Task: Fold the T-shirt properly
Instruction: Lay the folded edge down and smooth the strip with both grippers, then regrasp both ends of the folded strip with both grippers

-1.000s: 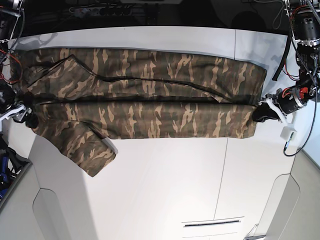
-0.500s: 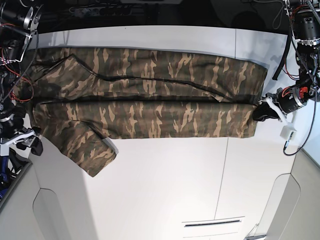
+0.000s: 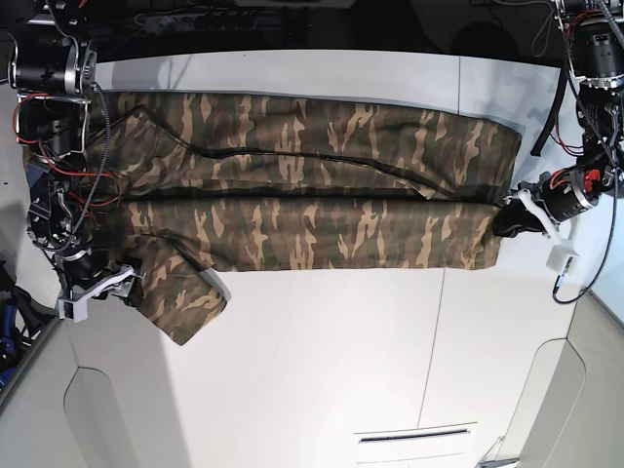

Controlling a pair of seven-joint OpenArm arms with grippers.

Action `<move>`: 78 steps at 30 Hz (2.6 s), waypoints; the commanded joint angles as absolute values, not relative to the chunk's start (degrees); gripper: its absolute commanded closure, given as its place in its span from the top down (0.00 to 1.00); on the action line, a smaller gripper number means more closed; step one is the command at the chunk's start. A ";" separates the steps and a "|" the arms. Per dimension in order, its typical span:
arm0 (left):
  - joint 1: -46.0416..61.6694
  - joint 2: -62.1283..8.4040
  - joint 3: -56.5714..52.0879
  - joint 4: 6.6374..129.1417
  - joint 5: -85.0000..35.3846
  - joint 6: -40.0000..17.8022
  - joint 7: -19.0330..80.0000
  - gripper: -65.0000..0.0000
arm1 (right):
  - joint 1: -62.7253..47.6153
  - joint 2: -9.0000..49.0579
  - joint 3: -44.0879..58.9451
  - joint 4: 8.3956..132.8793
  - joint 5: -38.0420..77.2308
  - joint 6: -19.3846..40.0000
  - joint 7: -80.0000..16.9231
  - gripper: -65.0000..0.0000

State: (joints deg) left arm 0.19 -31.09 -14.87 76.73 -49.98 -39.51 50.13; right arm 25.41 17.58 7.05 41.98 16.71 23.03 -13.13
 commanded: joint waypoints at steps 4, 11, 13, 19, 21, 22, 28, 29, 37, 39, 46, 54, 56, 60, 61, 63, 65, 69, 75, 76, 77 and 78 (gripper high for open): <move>-0.62 -32.05 -15.38 77.67 -51.03 -40.00 49.10 0.00 | 26.46 16.64 6.98 42.35 17.08 27.38 -15.73 0.59; -0.62 -32.05 -15.38 77.67 -51.00 -40.00 49.12 0.00 | 26.46 16.03 6.98 42.87 21.56 32.99 -18.04 0.02; -0.64 -32.05 -15.38 77.67 -51.03 -40.00 49.10 0.00 | 26.44 16.14 7.03 43.86 21.43 32.95 -18.39 0.00; -0.82 -32.12 -15.40 77.69 -51.00 -40.00 49.12 0.00 | 25.87 16.36 9.23 52.12 24.45 32.82 -28.29 0.00; -0.97 -32.29 -15.40 77.71 -51.05 -40.00 49.10 0.00 | 24.99 16.36 11.35 56.93 27.44 32.82 -34.06 0.00; -0.97 -32.45 -15.40 77.84 -51.13 -40.00 49.10 0.00 | 24.16 16.38 12.73 59.66 29.02 32.80 -36.58 0.00; -0.89 -32.58 -15.44 80.29 -51.22 -40.00 50.13 0.00 | 16.80 16.88 22.06 75.88 36.88 32.84 -46.83 0.00; -0.91 -32.58 -15.44 80.99 -51.24 -40.00 50.30 0.00 | 15.22 17.28 23.14 77.82 38.39 32.82 -47.79 0.00; 0.14 -32.56 -15.44 87.94 -51.68 -40.00 55.27 0.00 | 1.08 19.20 30.83 89.17 47.55 33.28 -50.02 0.00; 1.08 -32.58 -15.44 89.34 -51.68 -40.00 55.59 0.00 | -1.98 19.20 32.99 91.79 48.88 33.43 -50.39 0.00; 5.82 -32.58 -15.46 94.78 -51.64 -40.00 55.59 0.00 | -10.33 19.20 40.18 96.73 54.48 33.45 -52.99 0.00; 9.56 -32.58 -15.46 96.84 -51.48 -40.00 55.79 0.00 | -17.54 19.18 41.50 96.75 54.61 33.45 -52.93 0.00; 10.35 -32.56 -15.46 96.84 -51.37 -40.00 55.79 0.00 | -18.87 19.00 41.50 96.75 54.41 33.43 -52.82 0.00; 11.33 -32.53 -15.44 96.84 -51.37 -40.00 55.99 0.00 | -19.57 17.98 41.50 96.53 52.40 33.41 -52.73 0.00; 11.53 -32.56 -15.44 96.84 -51.37 -40.00 55.99 0.00 | -19.57 17.61 41.50 96.51 51.44 33.36 -52.73 0.00; 11.79 -32.53 -15.44 96.82 -51.29 -40.00 56.01 0.04 | -19.57 16.71 41.50 96.44 49.91 33.23 -52.69 0.00; 11.92 -32.51 -15.44 96.79 -50.72 -40.00 55.96 0.11 | -19.57 15.79 41.50 96.12 48.88 33.23 -52.56 0.00; 11.97 -32.38 -15.44 96.79 -49.67 -40.00 55.96 0.36 | -19.55 15.09 41.50 93.97 48.38 33.23 -52.27 0.23; 12.08 -32.40 -15.64 96.79 -48.99 -38.06 54.63 0.50 | -19.55 15.44 42.06 92.99 48.84 33.21 -52.51 0.49; 12.10 -32.38 -16.16 96.79 -49.08 -38.00 54.65 0.50 | -19.53 15.42 42.83 93.34 49.06 33.23 -52.58 0.49; 12.10 -32.38 -16.86 96.79 -49.08 -37.56 54.65 0.50 | -19.55 15.38 43.88 93.89 49.45 33.21 -52.58 0.49; 12.08 -32.38 -17.96 96.79 -49.08 -36.82 54.65 0.50 | -19.53 15.40 45.17 94.48 49.95 33.23 -52.66 0.49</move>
